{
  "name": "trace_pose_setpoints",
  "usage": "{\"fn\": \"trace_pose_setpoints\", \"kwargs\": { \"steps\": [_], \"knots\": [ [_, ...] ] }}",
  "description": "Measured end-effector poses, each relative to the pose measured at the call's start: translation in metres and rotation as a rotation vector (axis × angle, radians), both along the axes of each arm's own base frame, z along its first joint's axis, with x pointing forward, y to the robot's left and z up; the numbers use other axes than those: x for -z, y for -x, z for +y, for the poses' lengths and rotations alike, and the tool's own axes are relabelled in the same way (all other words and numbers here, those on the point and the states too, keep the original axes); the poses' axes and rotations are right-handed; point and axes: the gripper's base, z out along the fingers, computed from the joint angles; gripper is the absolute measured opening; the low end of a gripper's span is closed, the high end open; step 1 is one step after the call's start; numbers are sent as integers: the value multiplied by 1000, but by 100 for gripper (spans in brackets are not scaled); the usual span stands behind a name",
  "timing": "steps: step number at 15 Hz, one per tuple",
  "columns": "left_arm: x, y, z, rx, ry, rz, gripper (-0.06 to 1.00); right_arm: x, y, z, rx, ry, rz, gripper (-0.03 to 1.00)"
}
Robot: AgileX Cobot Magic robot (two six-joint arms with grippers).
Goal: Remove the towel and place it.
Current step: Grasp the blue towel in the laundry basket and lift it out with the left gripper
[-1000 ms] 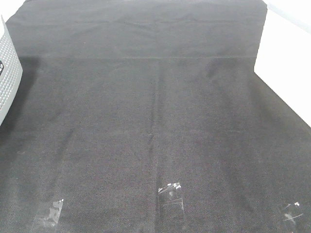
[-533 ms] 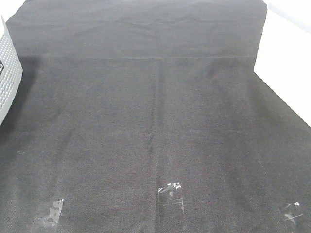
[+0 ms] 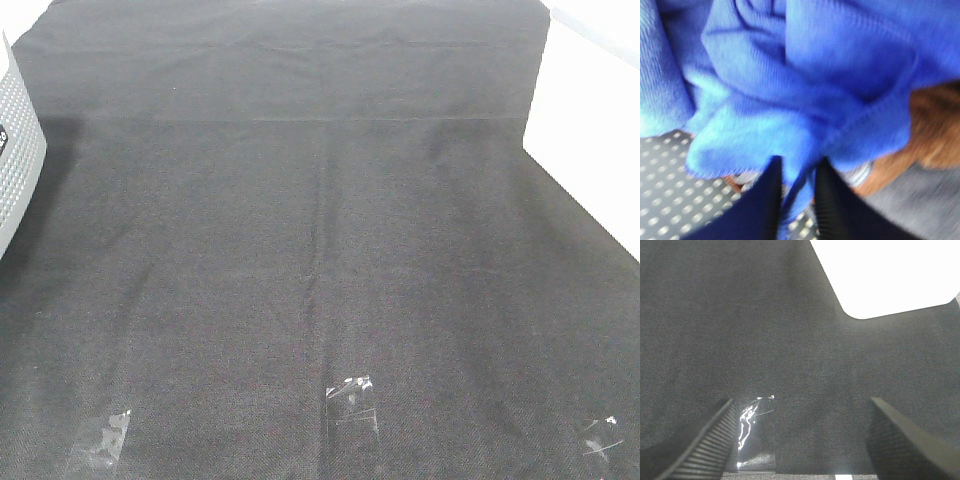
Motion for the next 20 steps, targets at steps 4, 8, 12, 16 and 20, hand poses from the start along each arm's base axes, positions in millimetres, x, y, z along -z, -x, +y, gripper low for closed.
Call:
{"fn": "trace_pose_setpoints", "kwargs": {
  "steps": [4,8,12,16,20],
  "knots": [
    [-1,0,4,42,-71,25,0,0,0,0,0,0,0,69],
    [-22,2,-1,59,-102,-14,0,0,0,0,0,0,0,69],
    [-82,9,-28,112,-152,-155,0,0,0,0,0,0,0,69],
    [-135,25,-50,144,-184,-292,0,0,0,0,0,0,0,69],
    [-197,49,-67,197,-238,-534,0,0,0,0,0,0,0,69]
  ]
}}
